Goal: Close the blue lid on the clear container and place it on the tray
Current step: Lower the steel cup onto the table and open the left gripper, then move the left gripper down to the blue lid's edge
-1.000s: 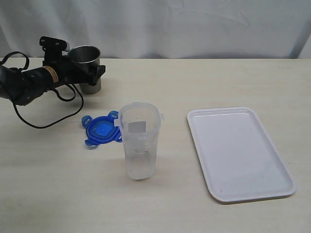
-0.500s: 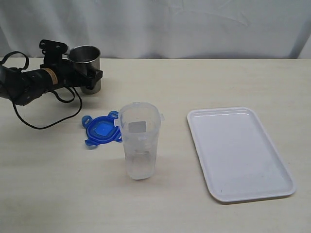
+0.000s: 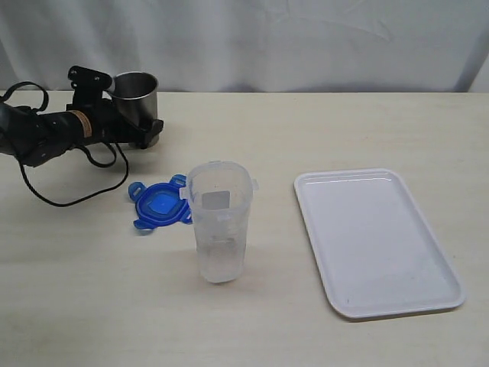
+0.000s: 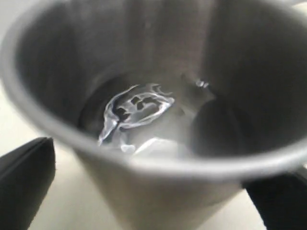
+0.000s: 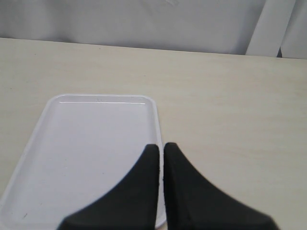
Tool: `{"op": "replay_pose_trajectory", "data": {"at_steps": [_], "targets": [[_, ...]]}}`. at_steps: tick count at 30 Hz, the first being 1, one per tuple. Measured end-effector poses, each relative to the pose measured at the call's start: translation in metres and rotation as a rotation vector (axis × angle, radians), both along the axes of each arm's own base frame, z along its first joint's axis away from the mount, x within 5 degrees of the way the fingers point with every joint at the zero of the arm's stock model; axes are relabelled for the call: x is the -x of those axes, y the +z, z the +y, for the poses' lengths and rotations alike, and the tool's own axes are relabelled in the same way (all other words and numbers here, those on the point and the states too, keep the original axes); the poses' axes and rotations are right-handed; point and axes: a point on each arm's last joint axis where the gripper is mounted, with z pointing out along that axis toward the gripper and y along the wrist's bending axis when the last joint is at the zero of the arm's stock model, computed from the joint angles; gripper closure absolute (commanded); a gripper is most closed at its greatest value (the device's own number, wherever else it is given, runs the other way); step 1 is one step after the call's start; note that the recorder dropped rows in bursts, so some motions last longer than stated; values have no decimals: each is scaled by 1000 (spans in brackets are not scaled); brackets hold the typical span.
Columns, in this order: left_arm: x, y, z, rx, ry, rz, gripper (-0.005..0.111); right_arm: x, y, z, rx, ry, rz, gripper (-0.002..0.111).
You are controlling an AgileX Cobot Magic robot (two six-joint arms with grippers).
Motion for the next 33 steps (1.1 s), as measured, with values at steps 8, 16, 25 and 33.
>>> {"op": "replay_pose_trajectory", "data": {"at_steps": [8,16,25,33], "targets": [[3,-2,13,-68,72,99,2,0,0,0,0,0,0,104],[7,4,16,-85,94,120,2,0,0,0,0,0,0,104],[19,-6,13,-75,63,144,2,0,0,0,0,0,0,104],[25,-2,16,-59,117,196,2,0,0,0,0,0,0,104]]}}
